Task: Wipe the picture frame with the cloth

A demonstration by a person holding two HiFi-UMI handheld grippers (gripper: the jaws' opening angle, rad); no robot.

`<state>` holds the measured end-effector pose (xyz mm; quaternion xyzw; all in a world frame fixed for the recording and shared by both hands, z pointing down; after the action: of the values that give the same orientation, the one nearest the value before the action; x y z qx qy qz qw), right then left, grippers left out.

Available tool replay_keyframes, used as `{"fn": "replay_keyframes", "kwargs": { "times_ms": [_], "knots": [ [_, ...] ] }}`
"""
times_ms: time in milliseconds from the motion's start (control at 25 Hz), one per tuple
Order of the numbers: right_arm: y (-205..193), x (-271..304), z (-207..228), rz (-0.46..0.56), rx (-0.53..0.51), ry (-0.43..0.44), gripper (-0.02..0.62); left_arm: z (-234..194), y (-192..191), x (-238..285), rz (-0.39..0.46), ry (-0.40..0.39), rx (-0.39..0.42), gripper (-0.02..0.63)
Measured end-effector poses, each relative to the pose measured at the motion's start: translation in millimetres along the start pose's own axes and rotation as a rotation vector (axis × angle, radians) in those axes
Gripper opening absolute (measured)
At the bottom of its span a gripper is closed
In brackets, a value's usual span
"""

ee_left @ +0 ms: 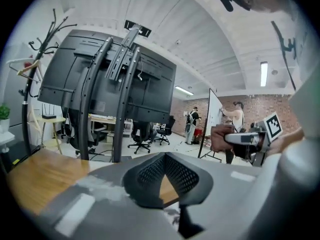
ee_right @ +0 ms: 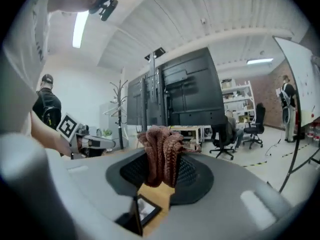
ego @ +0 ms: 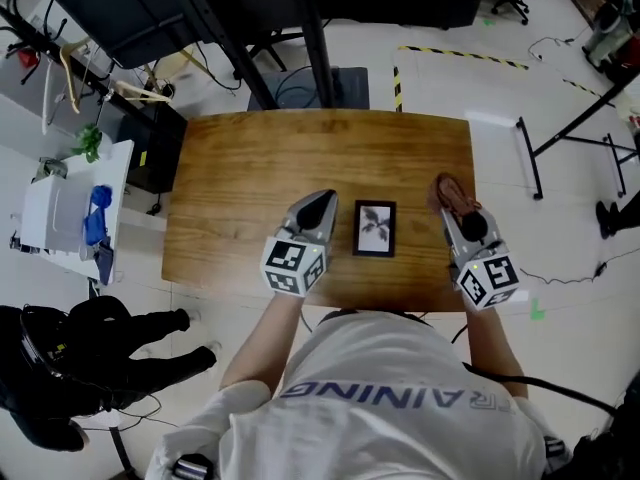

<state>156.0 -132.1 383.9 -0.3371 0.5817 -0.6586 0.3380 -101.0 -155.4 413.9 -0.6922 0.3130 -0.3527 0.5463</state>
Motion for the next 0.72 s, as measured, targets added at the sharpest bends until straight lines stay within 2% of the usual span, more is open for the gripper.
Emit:
{"fn": "replay_keyframes", "kwargs": {
  "times_ms": [120, 360, 480, 720],
  "knots": [
    [26, -9, 17, 0.065, 0.028, -0.049, 0.115, 2, 16, -9, 0.043, 0.017, -0.015, 0.006],
    [43, -22, 56, 0.074, 0.046, -0.118, 0.112, 15, 55, -7, 0.12, 0.012, 0.005, 0.006],
    [41, -22, 62, 0.056, 0.054, -0.119, 0.111, 16, 61, -7, 0.146, 0.021, 0.01, 0.006],
    [35, -12, 57, 0.025, 0.055, -0.084, 0.11, 12, 57, -8, 0.146, 0.032, 0.022, 0.006]
  ]
}}
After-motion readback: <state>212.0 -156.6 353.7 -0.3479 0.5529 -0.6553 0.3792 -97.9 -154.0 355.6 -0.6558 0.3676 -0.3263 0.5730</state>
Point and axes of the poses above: the fingertips, and each gripper's own axes: x forward along the fingers, z to its right, y out of its top, the point moved 4 cm from there along -x, backward along the fingers, and after that the axes turned 5 degrees about z, right-handed, at the moved point
